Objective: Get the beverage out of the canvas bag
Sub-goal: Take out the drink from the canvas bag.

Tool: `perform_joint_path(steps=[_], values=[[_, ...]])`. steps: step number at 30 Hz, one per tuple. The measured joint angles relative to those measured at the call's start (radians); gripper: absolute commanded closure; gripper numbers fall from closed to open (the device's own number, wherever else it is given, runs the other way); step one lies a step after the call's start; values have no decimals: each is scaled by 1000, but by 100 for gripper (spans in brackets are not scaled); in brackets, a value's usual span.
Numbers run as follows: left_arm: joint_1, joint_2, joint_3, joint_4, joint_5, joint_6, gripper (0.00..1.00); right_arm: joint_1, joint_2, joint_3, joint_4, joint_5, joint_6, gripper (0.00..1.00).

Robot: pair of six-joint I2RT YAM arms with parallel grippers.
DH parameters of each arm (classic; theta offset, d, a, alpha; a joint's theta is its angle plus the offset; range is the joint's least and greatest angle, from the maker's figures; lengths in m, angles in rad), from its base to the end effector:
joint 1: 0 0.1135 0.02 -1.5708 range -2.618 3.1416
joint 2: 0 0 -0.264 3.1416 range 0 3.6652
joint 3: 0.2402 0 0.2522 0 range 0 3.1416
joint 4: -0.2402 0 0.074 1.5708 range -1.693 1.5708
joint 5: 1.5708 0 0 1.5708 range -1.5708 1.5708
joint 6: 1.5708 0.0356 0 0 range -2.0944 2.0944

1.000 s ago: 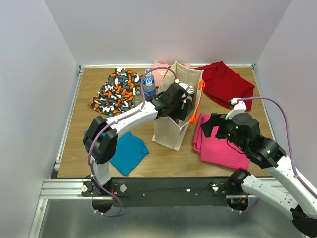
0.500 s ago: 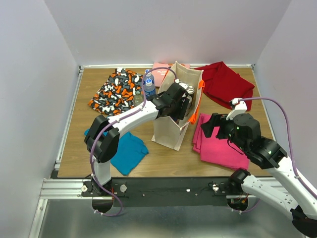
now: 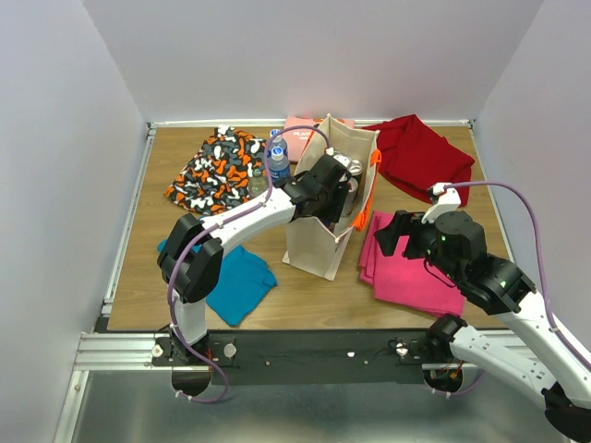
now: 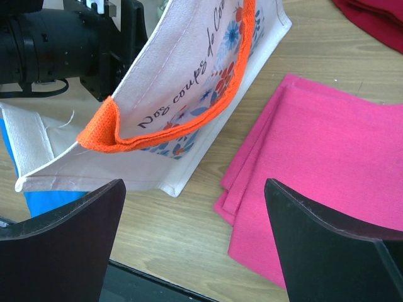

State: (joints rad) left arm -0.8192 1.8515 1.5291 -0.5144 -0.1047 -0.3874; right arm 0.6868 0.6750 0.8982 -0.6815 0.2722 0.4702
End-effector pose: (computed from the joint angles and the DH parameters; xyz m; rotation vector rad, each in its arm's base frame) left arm 0.2880 -0.3027 0.2652 0.4760 2.4004 -0.4281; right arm 0.1117 0.0792 0.3433 -0.0477 2.0407 0.4582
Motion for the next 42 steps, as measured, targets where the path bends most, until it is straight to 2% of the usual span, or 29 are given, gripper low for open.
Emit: perform_joint_path(steps=[14,42], values=[[0,-2,6,-18,0,10,100,0,-2,0,0,0,0,0],[-1,-28,345,-305,38,78,100,0,-15,0,6,0,0,0]])
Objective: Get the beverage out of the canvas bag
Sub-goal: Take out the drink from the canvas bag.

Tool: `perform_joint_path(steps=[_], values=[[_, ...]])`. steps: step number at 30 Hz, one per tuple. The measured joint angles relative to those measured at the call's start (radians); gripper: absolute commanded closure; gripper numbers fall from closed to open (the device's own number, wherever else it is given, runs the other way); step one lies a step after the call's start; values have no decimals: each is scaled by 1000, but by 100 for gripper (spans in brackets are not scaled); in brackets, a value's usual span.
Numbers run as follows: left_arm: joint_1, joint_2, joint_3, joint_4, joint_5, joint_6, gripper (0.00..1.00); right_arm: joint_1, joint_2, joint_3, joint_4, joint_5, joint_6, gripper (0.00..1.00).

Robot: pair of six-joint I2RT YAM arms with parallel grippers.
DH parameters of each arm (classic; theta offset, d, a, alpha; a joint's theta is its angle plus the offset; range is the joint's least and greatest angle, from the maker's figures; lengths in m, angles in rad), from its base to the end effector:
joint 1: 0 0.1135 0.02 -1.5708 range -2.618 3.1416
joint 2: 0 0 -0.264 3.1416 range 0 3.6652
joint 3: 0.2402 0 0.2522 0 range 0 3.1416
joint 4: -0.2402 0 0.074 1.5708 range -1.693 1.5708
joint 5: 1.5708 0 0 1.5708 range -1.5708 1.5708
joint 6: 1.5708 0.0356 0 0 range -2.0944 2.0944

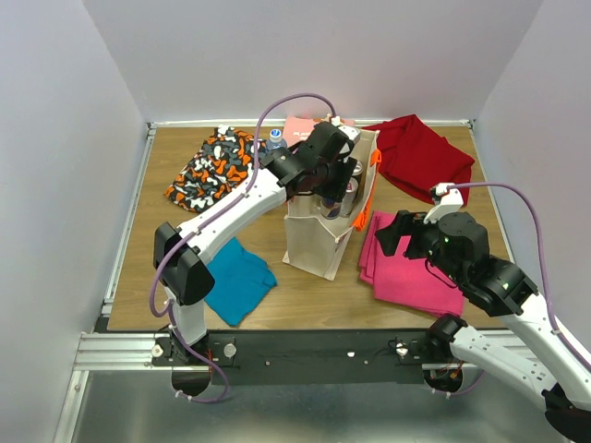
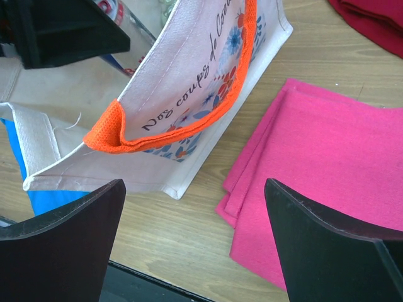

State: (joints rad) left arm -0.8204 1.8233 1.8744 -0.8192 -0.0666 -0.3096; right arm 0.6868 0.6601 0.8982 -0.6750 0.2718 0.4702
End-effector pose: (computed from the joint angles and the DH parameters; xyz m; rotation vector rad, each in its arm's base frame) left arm 0.2788 -0.2956 0.3655 0.5705 2.3186 -0.4753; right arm 0.1093 0.0772 0.3456 -0.0434 2.0213 0.4706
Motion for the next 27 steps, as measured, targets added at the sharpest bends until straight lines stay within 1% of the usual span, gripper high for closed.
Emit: perform_joint_path(steps=[6,19,27], values=[[0,0,84,-68,14,24,100,0,-1,0,0,0,0,0],[0,0,214,-173,19,58,100,0,-27,0,0,0,0,0],[0,-34,257,-211,19,64,100,0,-30,-2,0,0,0,0]])
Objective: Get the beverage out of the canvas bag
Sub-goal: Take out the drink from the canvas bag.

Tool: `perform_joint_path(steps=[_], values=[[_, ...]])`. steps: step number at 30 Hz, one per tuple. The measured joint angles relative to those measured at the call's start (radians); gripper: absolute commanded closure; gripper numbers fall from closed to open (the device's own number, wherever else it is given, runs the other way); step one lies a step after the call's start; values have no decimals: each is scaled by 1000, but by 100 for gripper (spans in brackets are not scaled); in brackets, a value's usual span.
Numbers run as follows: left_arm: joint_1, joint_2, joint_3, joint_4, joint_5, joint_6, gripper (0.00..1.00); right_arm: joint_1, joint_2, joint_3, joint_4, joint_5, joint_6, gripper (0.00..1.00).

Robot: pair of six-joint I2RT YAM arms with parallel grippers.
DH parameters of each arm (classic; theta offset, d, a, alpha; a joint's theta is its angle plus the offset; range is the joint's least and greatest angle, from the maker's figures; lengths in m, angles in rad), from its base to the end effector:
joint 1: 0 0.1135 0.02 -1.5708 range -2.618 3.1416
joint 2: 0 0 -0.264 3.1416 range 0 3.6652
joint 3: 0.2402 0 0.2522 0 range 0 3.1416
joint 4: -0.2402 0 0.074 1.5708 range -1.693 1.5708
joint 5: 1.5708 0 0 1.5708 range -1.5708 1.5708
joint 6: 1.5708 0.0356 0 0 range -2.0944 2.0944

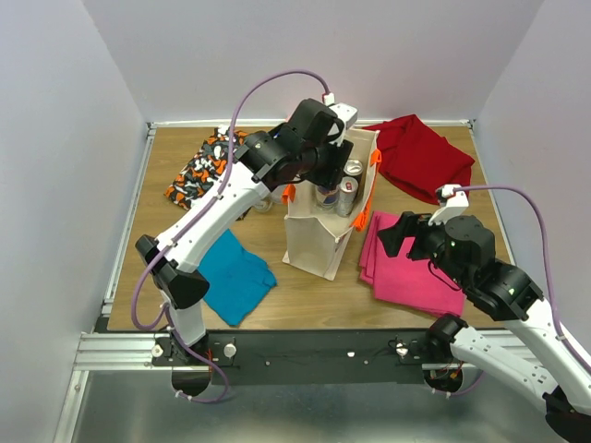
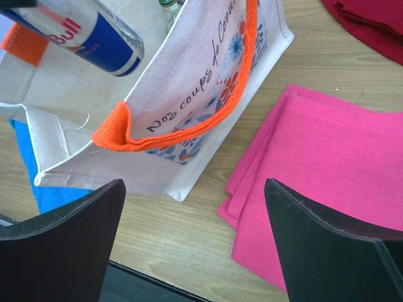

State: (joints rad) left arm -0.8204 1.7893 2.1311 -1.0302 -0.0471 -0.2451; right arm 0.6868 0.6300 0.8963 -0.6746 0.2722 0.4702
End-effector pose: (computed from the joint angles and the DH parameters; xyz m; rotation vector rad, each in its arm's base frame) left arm 0.2553 -0.2713 0.4403 0.6307 2.2223 -0.5072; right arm 0.1040 0.0729 0.3484 -0.0370 1.9951 0.4860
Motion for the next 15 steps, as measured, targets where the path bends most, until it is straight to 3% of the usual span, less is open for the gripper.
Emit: perform_joint_path(steps=[15], values=[[0,-90,79,-27,-22,13,100,0,-2,-2,10,0,1,0]])
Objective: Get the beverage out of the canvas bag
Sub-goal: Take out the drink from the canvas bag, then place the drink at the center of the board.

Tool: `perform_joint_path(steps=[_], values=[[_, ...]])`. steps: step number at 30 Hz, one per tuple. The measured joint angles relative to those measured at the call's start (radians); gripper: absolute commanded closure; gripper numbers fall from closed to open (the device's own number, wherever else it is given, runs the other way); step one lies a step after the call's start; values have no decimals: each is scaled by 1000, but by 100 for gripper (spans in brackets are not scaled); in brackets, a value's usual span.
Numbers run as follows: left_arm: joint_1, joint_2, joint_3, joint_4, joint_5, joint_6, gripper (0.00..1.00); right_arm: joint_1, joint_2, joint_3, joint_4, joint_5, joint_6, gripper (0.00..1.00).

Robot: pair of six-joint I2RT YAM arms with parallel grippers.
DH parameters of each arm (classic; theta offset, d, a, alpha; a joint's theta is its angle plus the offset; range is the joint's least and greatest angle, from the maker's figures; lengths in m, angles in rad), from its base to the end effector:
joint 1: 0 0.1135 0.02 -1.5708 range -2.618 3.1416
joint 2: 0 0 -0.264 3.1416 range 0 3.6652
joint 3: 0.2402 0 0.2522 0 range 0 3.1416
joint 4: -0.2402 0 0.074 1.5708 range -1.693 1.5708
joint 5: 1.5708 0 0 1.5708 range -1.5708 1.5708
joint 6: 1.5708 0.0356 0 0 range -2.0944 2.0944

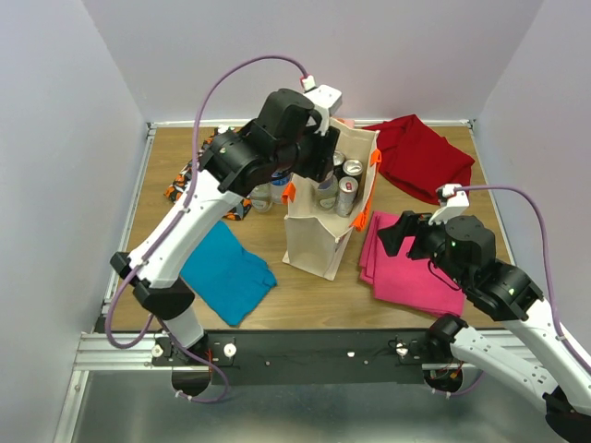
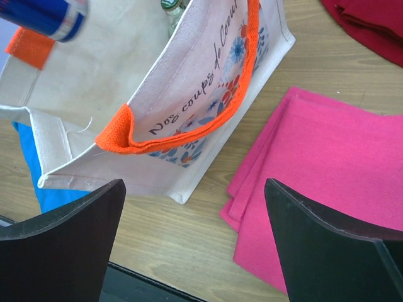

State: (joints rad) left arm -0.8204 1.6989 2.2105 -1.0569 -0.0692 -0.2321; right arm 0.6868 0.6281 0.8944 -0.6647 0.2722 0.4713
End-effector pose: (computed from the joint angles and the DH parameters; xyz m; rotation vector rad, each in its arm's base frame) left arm 0.2279 -0.2408 0.4908 0.5870 2.0832 -0.5472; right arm 0.1041 0.0730 0.3490 -0.0339 1.9862 0.4921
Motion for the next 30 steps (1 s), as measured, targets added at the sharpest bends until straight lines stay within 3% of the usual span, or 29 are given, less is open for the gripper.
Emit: perform_joint_path(steps=[9,17,24,30], values=[[0,-165,-50,34,-139,9,100,0,5,0,14,0,7,0],[0,-337,-243,143,-280,12,100,0,3,0,14,0,11,0],[9,-373,-347,174,-385,10,100,0,3,0,19,0,11,0],[80,-386,-456,188,-390,-25,100,0,13,0,21,-1,11,0]])
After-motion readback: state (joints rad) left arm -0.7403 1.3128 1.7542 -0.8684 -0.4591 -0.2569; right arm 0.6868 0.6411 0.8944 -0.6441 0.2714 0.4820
